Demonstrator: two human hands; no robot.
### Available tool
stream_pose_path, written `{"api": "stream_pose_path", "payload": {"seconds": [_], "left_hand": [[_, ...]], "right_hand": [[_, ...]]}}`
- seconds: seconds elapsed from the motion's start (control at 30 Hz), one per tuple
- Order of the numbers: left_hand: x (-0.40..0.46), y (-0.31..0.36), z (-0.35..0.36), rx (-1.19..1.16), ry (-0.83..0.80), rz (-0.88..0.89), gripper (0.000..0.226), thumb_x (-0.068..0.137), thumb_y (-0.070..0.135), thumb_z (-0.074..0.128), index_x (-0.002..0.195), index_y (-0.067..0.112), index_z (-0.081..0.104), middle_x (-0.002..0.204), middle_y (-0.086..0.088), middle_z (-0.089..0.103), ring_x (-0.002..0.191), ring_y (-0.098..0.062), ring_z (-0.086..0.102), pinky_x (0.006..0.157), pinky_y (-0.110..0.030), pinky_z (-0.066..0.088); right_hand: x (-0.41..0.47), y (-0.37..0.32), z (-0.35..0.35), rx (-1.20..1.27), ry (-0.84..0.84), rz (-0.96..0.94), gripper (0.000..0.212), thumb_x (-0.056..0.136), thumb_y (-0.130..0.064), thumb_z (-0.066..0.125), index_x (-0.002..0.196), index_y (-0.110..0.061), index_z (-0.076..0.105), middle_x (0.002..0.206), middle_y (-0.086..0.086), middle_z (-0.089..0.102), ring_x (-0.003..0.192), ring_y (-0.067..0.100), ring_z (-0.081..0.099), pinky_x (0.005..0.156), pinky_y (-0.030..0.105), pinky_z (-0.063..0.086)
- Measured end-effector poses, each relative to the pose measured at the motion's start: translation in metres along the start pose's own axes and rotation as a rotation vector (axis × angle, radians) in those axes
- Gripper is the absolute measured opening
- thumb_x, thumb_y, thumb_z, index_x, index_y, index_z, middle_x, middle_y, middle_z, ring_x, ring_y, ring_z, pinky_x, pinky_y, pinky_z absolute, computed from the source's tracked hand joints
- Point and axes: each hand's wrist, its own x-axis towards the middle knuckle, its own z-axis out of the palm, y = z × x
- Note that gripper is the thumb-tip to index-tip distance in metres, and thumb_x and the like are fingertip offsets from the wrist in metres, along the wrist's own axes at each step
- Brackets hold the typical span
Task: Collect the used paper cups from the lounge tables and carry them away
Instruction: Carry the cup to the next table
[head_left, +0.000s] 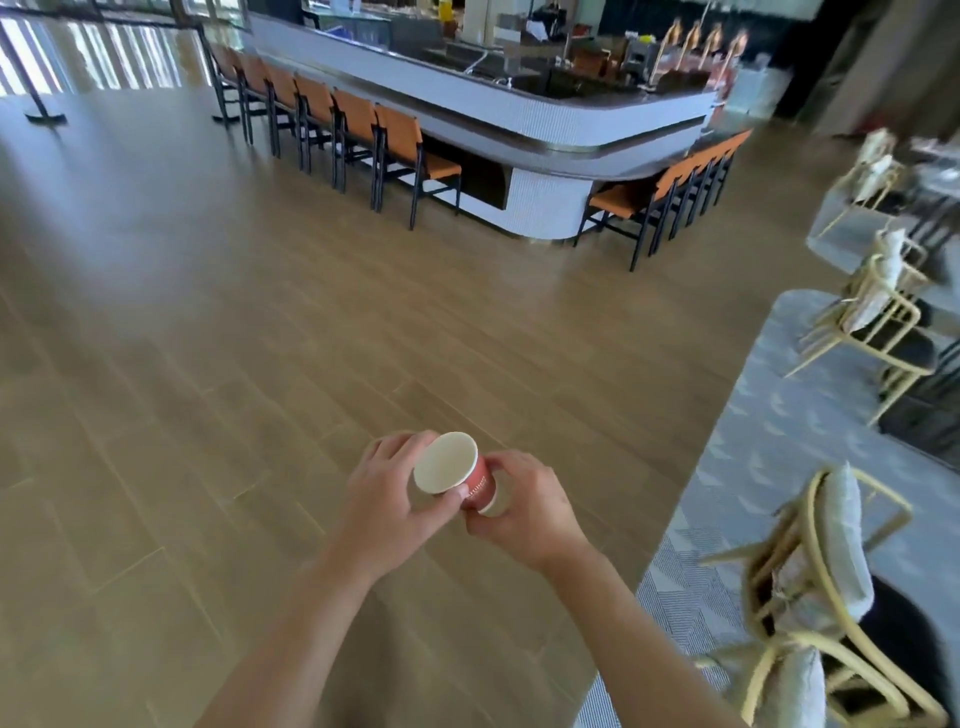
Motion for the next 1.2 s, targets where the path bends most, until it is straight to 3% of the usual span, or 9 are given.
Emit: {"api": "stream_pose_path", "payload": {"seconds": [0.27, 0.53, 0.93, 1.2], "left_hand": [[0.083, -0.042, -0.037, -0.037, -0.075, 0.117, 0.061, 0.083, 0.062, 0.067, 0.137, 0.036, 0.059, 0.128, 0.022, 0.057, 0.123, -0.011, 0.051, 0.1, -0.029, 0.045], [0.138, -0.045, -0.013, -0.097, -0.148, 0.132, 0.066, 0.083, 0.064, 0.064, 0.142, 0.035, 0.057, 0.13, 0.023, 0.053, 0.128, -0.006, 0.043, 0.099, -0.023, 0.039], [0.263, 0.014, 0.101, -0.016, -0.269, 0.204, 0.067, 0.083, 0.07, 0.061, 0.144, 0.044, 0.05, 0.131, 0.025, 0.051, 0.128, -0.008, 0.042, 0.101, -0.028, 0.04], [0.345, 0.094, 0.219, -0.025, -0.333, 0.272, 0.056, 0.083, 0.07, 0.063, 0.135, 0.058, 0.048, 0.127, 0.035, 0.049, 0.128, -0.002, 0.042, 0.094, -0.015, 0.036]], "right_hand": [[0.064, -0.039, 0.013, -0.035, 0.132, 0.05, 0.042, 0.069, -0.025, 0.089, 0.108, -0.017, 0.074, 0.102, -0.007, 0.073, 0.097, 0.019, 0.065, 0.087, 0.035, 0.051], [0.1, -0.014, 0.001, -0.06, 0.205, 0.11, 0.047, 0.067, -0.023, 0.092, 0.111, -0.019, 0.075, 0.105, -0.012, 0.073, 0.099, 0.015, 0.067, 0.09, 0.034, 0.053], [0.169, 0.11, -0.076, 0.036, 0.314, 0.171, 0.04, 0.07, -0.025, 0.087, 0.106, -0.015, 0.072, 0.1, -0.004, 0.071, 0.096, 0.023, 0.065, 0.088, 0.041, 0.054], [0.198, 0.227, -0.17, 0.033, 0.394, 0.232, 0.043, 0.07, -0.03, 0.088, 0.107, -0.019, 0.071, 0.102, -0.007, 0.071, 0.096, 0.017, 0.064, 0.087, 0.036, 0.053]]}}
